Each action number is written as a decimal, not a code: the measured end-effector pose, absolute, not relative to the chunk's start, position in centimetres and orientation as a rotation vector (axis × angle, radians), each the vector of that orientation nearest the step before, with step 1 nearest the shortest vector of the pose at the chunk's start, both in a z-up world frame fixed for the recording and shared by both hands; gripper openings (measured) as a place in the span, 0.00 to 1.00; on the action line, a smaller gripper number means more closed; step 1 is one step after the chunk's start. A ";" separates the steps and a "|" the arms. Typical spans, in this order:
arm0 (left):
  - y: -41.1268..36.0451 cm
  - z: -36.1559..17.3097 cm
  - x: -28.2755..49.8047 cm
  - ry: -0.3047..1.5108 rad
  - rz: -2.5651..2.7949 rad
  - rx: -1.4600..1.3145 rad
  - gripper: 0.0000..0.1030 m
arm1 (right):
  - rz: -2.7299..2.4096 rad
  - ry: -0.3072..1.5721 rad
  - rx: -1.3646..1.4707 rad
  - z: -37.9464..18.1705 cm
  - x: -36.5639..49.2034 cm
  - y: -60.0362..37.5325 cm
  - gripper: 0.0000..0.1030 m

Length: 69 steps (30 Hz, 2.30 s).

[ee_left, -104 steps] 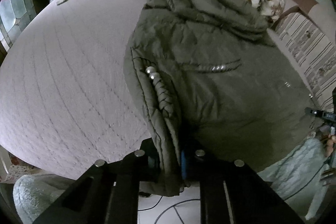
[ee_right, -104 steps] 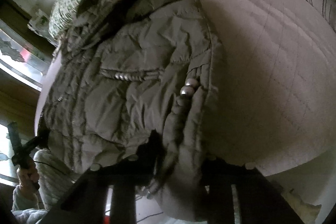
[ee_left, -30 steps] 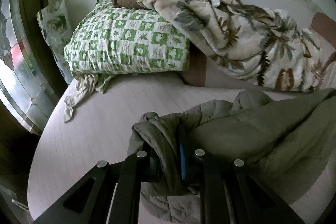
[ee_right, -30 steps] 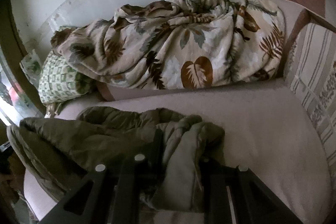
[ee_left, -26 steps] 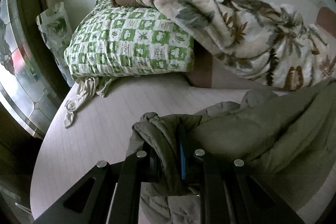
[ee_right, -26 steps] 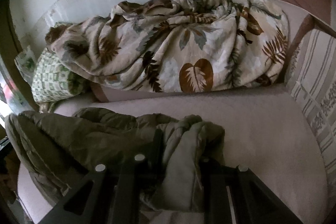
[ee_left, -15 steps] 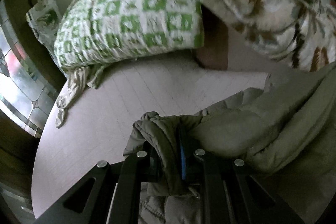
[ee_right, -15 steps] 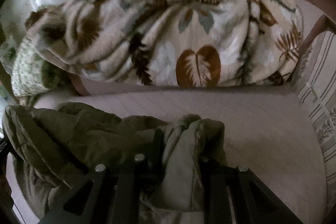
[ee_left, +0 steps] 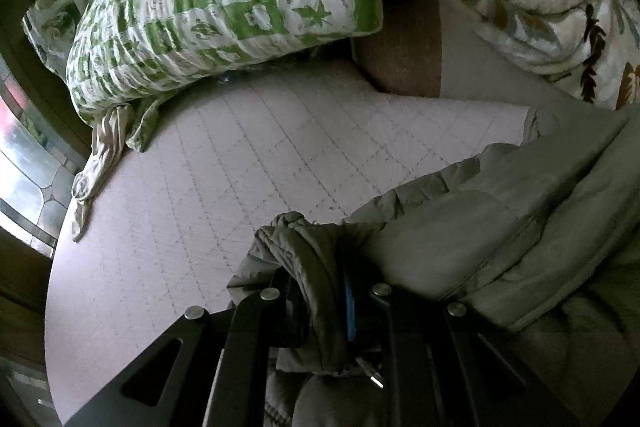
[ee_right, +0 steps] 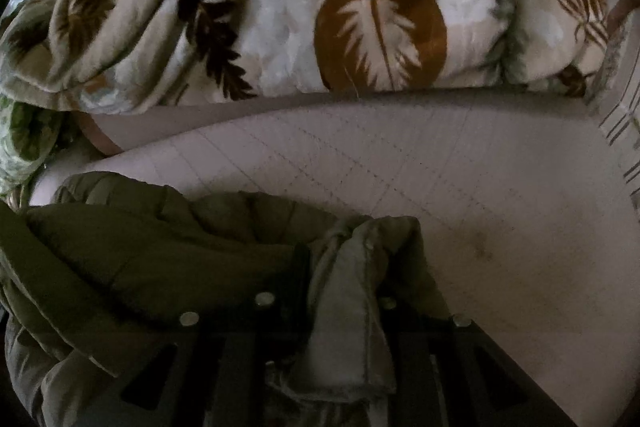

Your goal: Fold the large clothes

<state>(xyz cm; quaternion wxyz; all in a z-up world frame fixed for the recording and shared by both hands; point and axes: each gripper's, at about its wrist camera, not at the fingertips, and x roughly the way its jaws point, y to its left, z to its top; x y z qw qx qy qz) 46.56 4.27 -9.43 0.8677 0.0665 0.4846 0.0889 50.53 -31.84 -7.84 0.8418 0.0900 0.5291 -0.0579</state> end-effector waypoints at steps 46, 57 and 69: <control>1.0 1.1 38.6 0.843 -0.060 -0.016 0.94 | 0.114 0.989 0.418 0.1 40.8 -32.6 1.00; -7.2 -4.4 42.0 0.952 -0.010 0.219 0.94 | 0.124 1.023 0.209 0.0 45.1 -26.7 1.00; -5.7 -10.0 47.4 1.133 0.060 0.223 1.00 | -0.042 1.274 0.055 -9.0 52.5 -26.3 1.00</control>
